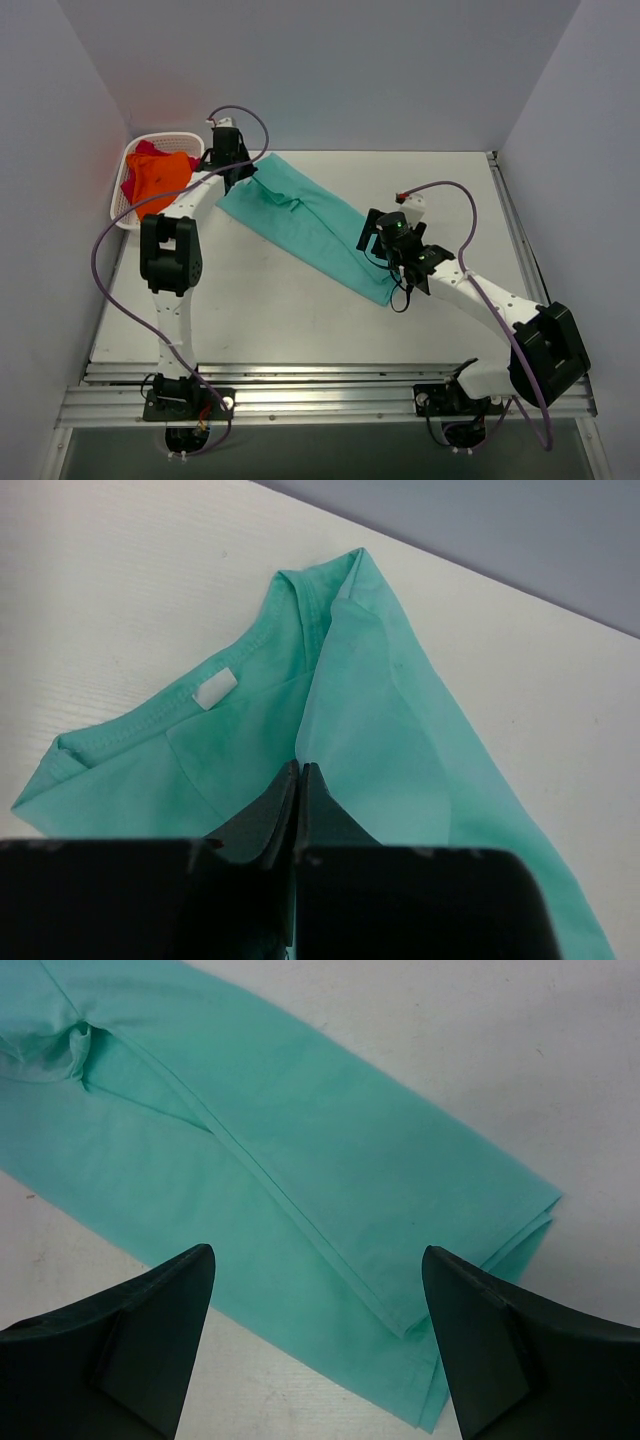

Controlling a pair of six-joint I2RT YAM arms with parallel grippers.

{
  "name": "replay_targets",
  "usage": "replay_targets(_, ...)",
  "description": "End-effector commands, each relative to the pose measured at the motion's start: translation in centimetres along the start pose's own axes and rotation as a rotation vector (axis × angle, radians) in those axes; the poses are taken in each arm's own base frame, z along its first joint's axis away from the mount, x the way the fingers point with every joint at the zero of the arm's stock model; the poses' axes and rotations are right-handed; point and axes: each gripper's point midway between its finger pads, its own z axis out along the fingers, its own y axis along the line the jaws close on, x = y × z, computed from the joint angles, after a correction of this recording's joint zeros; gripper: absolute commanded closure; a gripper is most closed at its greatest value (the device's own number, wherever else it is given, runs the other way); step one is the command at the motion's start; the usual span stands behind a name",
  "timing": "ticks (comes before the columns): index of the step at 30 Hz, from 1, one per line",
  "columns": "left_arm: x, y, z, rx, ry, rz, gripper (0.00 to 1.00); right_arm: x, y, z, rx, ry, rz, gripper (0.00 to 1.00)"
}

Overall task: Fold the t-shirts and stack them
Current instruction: Fold the tshirt

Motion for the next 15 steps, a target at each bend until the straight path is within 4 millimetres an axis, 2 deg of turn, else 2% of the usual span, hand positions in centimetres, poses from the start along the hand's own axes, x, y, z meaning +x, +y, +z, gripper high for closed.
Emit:
replay_targets(1,-5.4,-1.7,-4.5,0.027,-0.121,-0.025,0.98,0.1,-0.1,0.4,0.002,-0.004,-0.008,0.20)
replay_targets(8,-5.2,-0.5,-5.9,-0.004,-0.117,-0.043,0.98,0.4,0.1,0.5,-0.005,0.004,-0.010,0.20)
replay_targets(15,-1.9,1.8,-5.5,-0.043,-0.059,-0.070,0.98,0.8,0.3,0.8,-0.008,0.016,-0.015,0.20)
